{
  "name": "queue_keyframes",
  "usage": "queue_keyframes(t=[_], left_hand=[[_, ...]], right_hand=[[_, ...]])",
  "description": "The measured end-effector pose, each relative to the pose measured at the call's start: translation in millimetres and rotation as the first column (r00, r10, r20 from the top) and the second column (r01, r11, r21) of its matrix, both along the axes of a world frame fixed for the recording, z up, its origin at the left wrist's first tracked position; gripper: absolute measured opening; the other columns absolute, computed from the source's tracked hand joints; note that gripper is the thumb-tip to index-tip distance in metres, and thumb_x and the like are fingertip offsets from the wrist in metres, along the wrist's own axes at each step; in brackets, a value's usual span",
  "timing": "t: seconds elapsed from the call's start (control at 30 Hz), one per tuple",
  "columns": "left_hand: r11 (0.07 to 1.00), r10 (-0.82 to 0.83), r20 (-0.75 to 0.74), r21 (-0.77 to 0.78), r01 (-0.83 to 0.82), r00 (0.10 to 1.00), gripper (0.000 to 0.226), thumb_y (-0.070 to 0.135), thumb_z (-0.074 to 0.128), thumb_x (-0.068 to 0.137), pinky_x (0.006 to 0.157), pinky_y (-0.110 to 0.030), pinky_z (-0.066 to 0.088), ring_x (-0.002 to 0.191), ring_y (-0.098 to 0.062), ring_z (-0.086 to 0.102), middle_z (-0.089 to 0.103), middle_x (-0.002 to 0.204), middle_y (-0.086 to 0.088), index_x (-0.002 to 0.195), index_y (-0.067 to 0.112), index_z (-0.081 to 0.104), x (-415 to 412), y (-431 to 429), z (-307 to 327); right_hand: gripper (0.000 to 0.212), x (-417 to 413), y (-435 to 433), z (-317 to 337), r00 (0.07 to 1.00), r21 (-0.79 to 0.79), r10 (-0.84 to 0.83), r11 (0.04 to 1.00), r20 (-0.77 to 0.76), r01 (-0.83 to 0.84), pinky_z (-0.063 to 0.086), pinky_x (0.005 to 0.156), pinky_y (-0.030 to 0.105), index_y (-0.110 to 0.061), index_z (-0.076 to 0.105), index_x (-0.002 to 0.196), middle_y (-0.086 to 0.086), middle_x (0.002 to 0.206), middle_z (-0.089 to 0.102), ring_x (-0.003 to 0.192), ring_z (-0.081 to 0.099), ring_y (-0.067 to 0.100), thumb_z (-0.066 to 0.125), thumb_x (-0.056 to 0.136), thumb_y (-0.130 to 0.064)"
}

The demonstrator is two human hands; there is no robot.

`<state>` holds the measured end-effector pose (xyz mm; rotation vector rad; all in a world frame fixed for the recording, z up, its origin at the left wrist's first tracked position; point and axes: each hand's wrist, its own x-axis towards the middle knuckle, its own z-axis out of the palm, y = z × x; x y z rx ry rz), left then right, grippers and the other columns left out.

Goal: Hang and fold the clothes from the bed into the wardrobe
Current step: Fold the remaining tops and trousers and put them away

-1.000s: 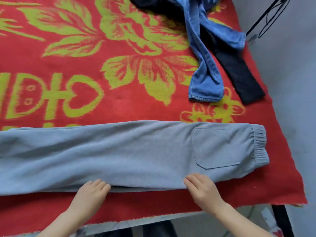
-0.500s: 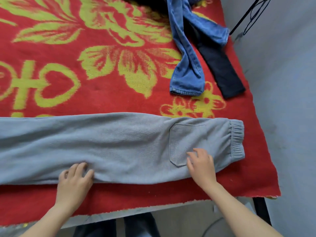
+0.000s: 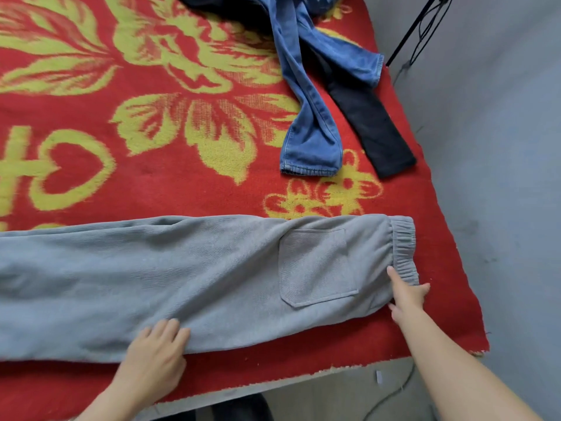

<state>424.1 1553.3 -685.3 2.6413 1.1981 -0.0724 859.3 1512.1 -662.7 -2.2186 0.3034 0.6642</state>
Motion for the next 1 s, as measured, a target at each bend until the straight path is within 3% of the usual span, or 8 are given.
queue_keyframes(t=[0.17,0.33,0.4,0.5,0.63,0.8,0.9,1.0], left_hand=[[0.985,-0.038,-0.119,-0.17,0.017,0.992,0.064,0.052,0.041,0.072,0.094,-0.054,0.027,0.124,-0.041,0.037,0.04,0.137,-0.019,0.13,0.024,0.045,77,3,5],[0.891,-0.065,-0.363,-0.44,-0.109,0.93,0.066,0.073,0.01,0.086,0.08,-0.066,0.042,0.122,-0.046,0.039,0.05,0.136,-0.016,0.132,0.04,0.044,95,11,-14],[0.885,-0.076,-0.414,-0.447,-0.13,0.907,0.079,0.081,-0.002,0.075,0.09,-0.069,0.037,0.138,-0.045,0.018,0.012,0.154,-0.017,0.143,0.049,0.021,99,21,-10],[0.841,-0.111,-0.391,-0.527,-0.123,0.913,0.086,0.079,-0.009,0.052,0.11,-0.061,-0.001,0.132,-0.032,-0.035,-0.045,0.133,-0.003,0.132,0.054,-0.025,101,21,-15],[0.808,-0.14,-0.397,-0.576,-0.128,0.907,0.07,0.075,0.016,0.082,0.113,-0.057,-0.004,0.139,-0.036,-0.027,-0.038,0.144,0.001,0.142,0.052,-0.011,101,31,-4],[0.866,0.023,-0.249,-0.479,-0.144,0.968,0.1,0.085,-0.02,0.045,0.114,-0.039,-0.009,0.132,-0.018,-0.035,-0.041,0.139,-0.001,0.137,0.046,-0.022,69,29,16],[0.83,0.206,-0.152,-0.497,-0.255,0.967,0.103,0.09,-0.03,0.04,0.116,-0.033,-0.002,0.137,-0.009,-0.023,-0.033,0.144,0.006,0.133,0.047,-0.02,35,26,21],[0.573,0.672,0.117,-0.708,-0.413,0.732,0.08,0.083,0.028,0.071,0.116,-0.033,0.012,0.144,-0.014,0.011,0.007,0.153,0.009,0.137,0.041,0.012,6,36,25]], right_hand=[[0.083,-1,4,-14,0.957,0.104,-0.288,0.951,-0.046,0.291,0.045,0.097,0.039,0.002,0.03,0.14,0.017,0.138,0.045,0.121,0.051,0.029,0.078,0.074,-0.016],[0.063,12,4,-11,0.918,0.15,-0.355,0.912,-0.174,0.381,0.052,0.083,0.042,0.003,0.049,0.124,0.007,0.113,0.056,0.099,0.061,0.026,0.08,0.071,-0.011],[0.054,18,0,-9,0.909,0.152,-0.306,0.922,-0.283,0.357,0.054,0.078,0.043,-0.003,0.056,0.118,0.005,0.11,0.06,0.097,0.063,0.025,0.08,0.07,-0.013],[0.024,21,-6,-4,0.908,0.203,-0.221,0.93,-0.357,0.307,0.054,0.076,0.039,-0.011,0.065,0.093,0.009,0.111,0.066,0.088,0.065,0.022,0.078,0.072,-0.014],[0.027,9,-1,25,0.979,0.263,-0.19,0.944,-0.069,0.202,0.05,0.09,0.036,-0.003,0.063,0.101,0.011,0.11,0.063,0.08,0.062,0.018,0.073,0.076,-0.005],[0.034,-46,38,84,0.942,0.33,0.041,0.931,0.334,-0.157,0.052,0.087,0.033,-0.014,0.058,0.103,0.007,0.105,0.065,0.085,0.064,0.007,0.071,0.075,-0.001],[0.032,-111,57,108,0.778,0.246,0.222,0.867,0.588,-0.433,0.045,0.075,0.014,-0.01,0.058,0.104,0.004,0.094,0.063,0.07,0.056,-0.013,0.073,0.076,-0.005],[0.036,-199,57,111,0.482,0.166,0.374,0.627,0.792,-0.761,0.041,0.074,0.016,-0.013,0.056,0.108,-0.004,0.095,0.061,0.081,0.055,0.001,0.066,0.075,-0.023]])
